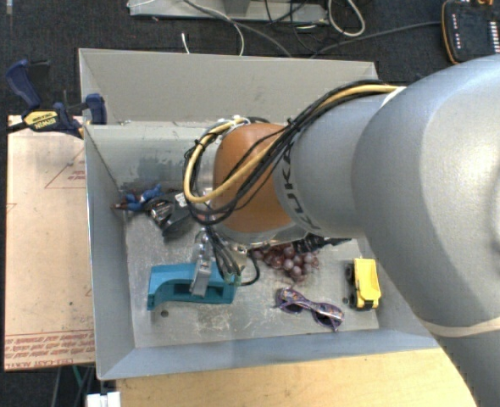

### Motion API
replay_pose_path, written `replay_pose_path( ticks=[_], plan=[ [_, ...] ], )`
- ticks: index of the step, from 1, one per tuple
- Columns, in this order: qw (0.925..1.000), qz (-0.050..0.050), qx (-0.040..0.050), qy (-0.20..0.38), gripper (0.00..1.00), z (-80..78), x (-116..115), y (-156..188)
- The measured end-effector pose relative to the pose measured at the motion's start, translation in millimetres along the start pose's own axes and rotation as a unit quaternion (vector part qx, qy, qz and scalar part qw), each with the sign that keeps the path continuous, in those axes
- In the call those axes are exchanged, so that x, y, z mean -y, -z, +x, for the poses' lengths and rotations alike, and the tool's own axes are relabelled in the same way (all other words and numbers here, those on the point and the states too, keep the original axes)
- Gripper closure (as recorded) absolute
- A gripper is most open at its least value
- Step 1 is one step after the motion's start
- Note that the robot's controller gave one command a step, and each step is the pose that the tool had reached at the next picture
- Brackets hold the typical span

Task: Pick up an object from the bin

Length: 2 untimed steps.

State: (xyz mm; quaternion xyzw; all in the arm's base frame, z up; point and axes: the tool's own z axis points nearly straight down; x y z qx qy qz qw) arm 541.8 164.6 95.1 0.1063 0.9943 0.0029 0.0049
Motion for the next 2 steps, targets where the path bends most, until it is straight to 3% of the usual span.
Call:
replay_pose_path(
  ticks=[2],
  plan=[
    [1.0000, 0.000, 0.0000, 0.000, 1.00, 0.0, 0.0, 0.0]
  ],
)
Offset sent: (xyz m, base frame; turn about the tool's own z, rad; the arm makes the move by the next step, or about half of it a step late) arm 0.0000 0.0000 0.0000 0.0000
